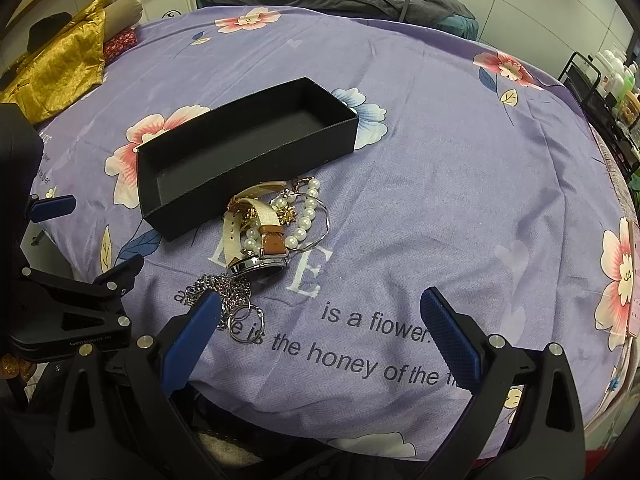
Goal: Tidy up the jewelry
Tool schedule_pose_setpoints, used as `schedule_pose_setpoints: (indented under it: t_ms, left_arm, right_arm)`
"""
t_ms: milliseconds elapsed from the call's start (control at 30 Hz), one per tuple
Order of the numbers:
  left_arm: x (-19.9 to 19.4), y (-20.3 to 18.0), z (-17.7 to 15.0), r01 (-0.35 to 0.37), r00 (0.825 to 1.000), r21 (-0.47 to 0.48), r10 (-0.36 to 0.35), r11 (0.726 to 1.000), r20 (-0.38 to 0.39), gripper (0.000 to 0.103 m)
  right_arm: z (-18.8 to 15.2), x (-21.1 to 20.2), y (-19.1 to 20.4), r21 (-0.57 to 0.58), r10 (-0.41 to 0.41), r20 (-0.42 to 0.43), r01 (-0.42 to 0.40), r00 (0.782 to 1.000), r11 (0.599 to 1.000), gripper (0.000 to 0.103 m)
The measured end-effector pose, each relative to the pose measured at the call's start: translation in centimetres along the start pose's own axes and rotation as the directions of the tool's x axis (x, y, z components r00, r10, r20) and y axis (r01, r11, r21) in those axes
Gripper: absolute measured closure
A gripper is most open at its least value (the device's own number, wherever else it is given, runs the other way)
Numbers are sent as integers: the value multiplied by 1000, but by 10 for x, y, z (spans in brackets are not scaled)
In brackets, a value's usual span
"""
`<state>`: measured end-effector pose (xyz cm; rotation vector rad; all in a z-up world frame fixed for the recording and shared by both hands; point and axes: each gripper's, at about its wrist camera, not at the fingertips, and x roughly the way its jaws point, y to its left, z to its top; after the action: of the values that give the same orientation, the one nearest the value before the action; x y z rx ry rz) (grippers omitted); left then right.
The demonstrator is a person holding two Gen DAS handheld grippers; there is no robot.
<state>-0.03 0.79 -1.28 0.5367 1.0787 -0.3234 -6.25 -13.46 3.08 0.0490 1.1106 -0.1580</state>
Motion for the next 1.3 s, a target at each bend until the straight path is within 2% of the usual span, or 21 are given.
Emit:
schedule_pose_setpoints:
  t_ms: [700,1300]
  left_arm:
    - [-2,-4,1,27,1000,-5,-27,1000,-3,7]
    - [-3,-12,14,46,998,46,-48,998,44,7]
  right_arm:
    - [-1,1,-2,21,27,5,-27,1000,999,5]
    - [14,4,0,32,33,35,-34,999,999,5]
